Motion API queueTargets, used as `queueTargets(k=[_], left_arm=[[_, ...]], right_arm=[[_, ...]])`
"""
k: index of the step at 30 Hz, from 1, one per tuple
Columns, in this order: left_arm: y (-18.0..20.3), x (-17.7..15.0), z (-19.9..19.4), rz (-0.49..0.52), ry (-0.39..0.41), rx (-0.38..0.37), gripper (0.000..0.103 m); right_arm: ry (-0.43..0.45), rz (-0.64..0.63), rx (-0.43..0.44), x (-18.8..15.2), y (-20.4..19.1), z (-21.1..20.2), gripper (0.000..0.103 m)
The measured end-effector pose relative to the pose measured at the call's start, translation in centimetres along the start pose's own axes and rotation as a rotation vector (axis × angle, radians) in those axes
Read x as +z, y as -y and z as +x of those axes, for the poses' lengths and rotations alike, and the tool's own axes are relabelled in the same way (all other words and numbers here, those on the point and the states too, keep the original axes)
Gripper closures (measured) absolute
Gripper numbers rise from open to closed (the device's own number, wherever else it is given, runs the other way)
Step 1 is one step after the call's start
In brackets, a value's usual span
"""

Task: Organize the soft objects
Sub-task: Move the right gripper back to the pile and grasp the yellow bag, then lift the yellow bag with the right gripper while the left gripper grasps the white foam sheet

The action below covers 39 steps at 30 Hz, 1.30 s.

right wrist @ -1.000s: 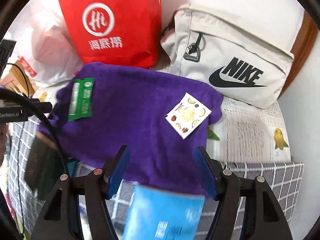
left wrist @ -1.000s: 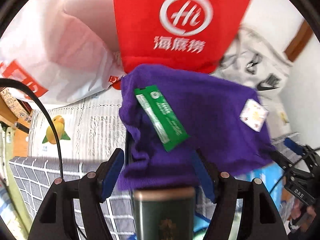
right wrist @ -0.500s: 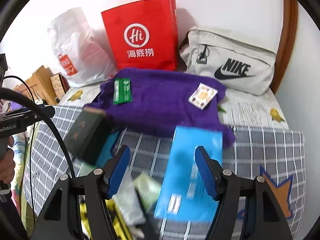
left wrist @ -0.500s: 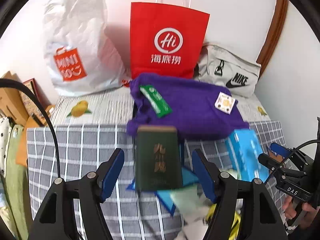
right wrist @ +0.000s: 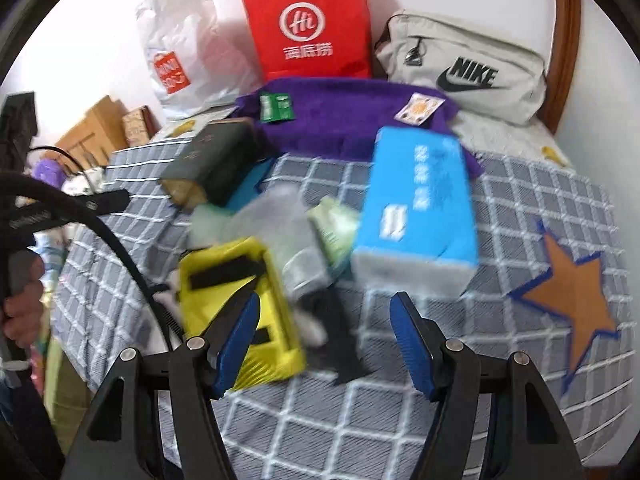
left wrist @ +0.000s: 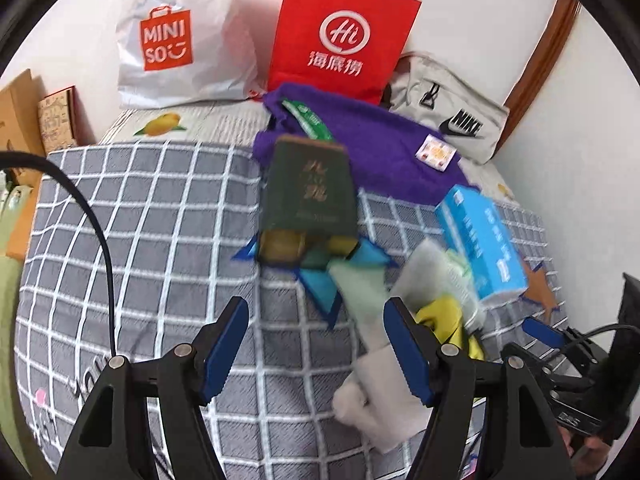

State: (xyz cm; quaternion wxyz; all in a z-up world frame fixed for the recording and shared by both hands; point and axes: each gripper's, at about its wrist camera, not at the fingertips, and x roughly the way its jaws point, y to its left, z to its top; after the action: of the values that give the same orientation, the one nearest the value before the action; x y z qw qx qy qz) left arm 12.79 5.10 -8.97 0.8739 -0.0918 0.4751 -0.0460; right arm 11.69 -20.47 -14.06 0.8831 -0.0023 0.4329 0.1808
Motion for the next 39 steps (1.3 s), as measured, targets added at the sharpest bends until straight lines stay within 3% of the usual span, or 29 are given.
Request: queueTargets(k=[1, 5, 12, 19, 30, 32, 34, 39], left_arm=[[-0.1, -0.5, 0.1, -0.008, -0.008, 0.004, 0.035], [-0.6, -1.5, 0.2, -0.047, -0.027, -0.015, 0.035], [-0.5, -2.9, 0.4, -0.022, -0.050, -0.024, 0.035], [-0.6, -3.6, 0.8, -0.022, -0.073, -0.032, 0.035], [-1.4, -3.8, 1.0, -0.037, -0.085, -0.040, 0.034], [-1.3, -4.0, 1.2, -0.034, -0.093, -0.042, 0.034], [-1.2, -4.1, 1.3, -0.026, -0.097, -0.051, 0.034], [-1.0, -4.5, 1.4, -0.002, -0.103, -0.053, 0.034]], right_arm=[[-0.006, -0.019, 0.031, -0.5, -0.6, 0.0, 0.036], [-0.018, -0.117, 0.015, -1.4, -2.8, 0.4, 0.036], [-0.054, -0.107, 0.112, -2.5, -3.4, 1.2, 0.034], [-0.058, -0.173, 0.083, -2.0, -4.4, 2.2, 0.022], [-0.126, -0.181, 0.093, -0.3, -5.2, 5.1, 0.019], [-0.132, -0.181, 0.100, -0.2, -5.3, 5.4, 0.019], [-0.111, -0.186, 0.104, -0.1, -5.2, 5.1, 0.030], [-0.057, -0.177, 0.111, -0.3, -4.8, 3.0, 0.031]])
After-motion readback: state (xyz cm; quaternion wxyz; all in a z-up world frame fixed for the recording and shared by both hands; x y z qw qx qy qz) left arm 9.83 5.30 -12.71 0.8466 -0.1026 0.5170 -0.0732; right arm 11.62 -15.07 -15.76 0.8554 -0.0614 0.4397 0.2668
